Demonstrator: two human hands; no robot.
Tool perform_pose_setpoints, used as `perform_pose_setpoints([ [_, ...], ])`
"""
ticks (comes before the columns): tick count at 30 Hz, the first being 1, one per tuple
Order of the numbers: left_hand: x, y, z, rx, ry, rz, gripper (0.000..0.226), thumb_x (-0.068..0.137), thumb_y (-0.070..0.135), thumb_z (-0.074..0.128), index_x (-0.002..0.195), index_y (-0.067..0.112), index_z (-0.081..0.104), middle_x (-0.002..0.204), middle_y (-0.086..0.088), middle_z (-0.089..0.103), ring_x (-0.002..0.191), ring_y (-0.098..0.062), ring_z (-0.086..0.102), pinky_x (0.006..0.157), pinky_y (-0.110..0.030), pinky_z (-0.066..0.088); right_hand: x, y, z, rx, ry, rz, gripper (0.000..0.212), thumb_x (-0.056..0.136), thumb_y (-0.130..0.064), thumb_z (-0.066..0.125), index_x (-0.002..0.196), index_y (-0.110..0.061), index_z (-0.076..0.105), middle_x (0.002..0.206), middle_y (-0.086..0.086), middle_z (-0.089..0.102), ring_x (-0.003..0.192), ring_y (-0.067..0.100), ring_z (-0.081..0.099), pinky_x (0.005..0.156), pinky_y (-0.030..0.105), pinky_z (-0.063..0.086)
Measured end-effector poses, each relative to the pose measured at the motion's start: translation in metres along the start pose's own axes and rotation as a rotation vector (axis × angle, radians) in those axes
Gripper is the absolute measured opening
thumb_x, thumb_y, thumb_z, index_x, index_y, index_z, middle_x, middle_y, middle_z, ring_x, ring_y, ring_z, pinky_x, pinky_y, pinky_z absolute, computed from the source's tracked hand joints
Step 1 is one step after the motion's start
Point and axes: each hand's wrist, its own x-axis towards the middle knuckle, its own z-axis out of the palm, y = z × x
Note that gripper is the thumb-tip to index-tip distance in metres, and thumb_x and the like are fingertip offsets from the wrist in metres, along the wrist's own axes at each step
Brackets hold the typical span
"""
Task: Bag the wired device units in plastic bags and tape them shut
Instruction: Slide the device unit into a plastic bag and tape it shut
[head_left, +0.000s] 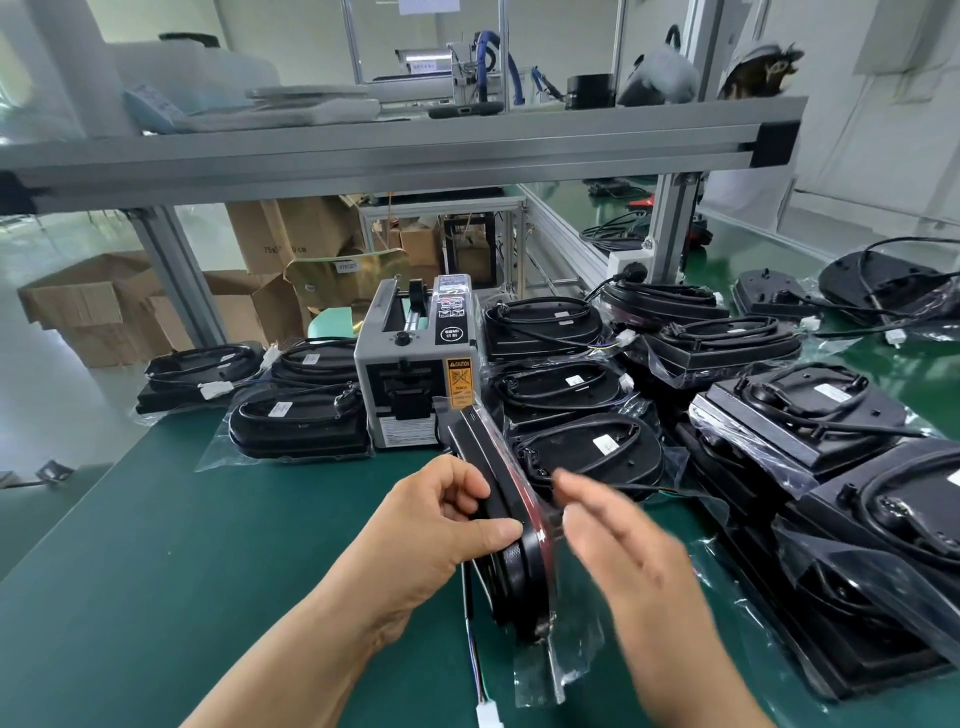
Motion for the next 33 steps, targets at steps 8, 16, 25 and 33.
perform_pose_setpoints([
  [8, 0.004, 0.006, 0.002, 0.082, -0.072, 0.013, 0.042, 0.054, 0.029, 0.085, 0.083, 0.014, 0.06, 0.065, 0.013, 0.053, 0.059, -0.005, 0.045, 0.058, -0.016, 0.042, 0.096, -0.03, 0.027, -0.356, -0.19, 0.153, 0.036, 0.082, -0.035, 0.074, 0.106, -0.009, 0.065, 0.112, 0.011, 0.069, 0.099, 0.02, 0.066, 0.094, 0.041, 0.05],
  [16, 0.045, 0.003, -0.022, -0.144, 0.241, -0.1, 0.017, 0.089, 0.022, 0.071, 0.073, 0.021, 0.072, 0.062, 0.004, 0.059, 0.05, -0.005, 0.049, 0.051, -0.017, 0.042, 0.106, -0.018, 0.038, -0.421, -0.212, 0.148, 0.032, 0.097, -0.036, 0.055, 0.118, -0.015, 0.064, 0.114, -0.002, 0.068, 0.105, 0.016, 0.061, 0.093, 0.032, 0.047],
  [25, 0.123, -0.005, -0.044, -0.512, 0.554, -0.377, 0.021, 0.095, 0.02, 0.065, 0.076, 0.012, 0.066, 0.053, 0.005, 0.062, 0.041, -0.002, 0.052, 0.036, -0.014, 0.037, 0.101, -0.018, 0.038, -0.4, -0.156, 0.123, 0.037, 0.106, -0.03, 0.032, 0.094, -0.008, 0.059, 0.081, 0.001, 0.058, 0.074, 0.015, 0.052, 0.072, 0.028, 0.044],
  [33, 0.14, 0.004, -0.038, -0.628, 0.662, -0.407, 0.021, 0.089, 0.011, 0.068, 0.07, 0.012, 0.06, 0.043, 0.005, 0.057, 0.035, -0.002, 0.051, 0.036, -0.014, 0.034, 0.104, -0.013, 0.039, -0.367, -0.133, 0.11, 0.037, 0.106, -0.03, 0.036, 0.101, -0.002, 0.06, 0.069, -0.003, 0.048, 0.064, 0.011, 0.042, 0.058, 0.024, 0.036],
])
